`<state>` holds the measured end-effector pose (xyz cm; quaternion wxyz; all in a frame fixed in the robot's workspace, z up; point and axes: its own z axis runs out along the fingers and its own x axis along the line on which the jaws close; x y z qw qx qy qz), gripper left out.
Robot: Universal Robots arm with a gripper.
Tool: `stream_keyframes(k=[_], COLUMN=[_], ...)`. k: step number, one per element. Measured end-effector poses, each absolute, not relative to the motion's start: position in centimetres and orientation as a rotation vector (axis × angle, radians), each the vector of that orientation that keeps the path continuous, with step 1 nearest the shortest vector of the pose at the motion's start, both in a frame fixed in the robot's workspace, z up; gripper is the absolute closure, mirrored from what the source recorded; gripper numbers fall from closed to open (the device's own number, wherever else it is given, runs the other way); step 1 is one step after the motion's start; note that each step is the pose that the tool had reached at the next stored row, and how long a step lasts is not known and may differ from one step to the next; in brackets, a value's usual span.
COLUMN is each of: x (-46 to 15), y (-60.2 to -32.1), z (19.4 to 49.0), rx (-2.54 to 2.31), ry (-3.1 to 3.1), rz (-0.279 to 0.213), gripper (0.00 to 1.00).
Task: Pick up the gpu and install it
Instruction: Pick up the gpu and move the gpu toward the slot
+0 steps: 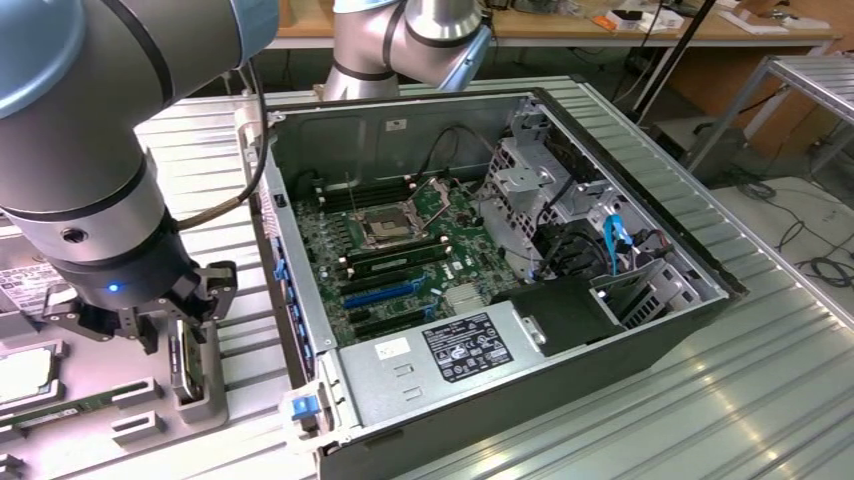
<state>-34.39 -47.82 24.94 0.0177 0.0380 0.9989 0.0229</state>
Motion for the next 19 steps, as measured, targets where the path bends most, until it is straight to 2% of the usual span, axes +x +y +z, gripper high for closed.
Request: stream_keyframes(k=[19], x=[-34.48], y=[-47.32], z=[24.43], rx=[0.118], ry=[3.103], rz=[0.072], gripper=[0.52])
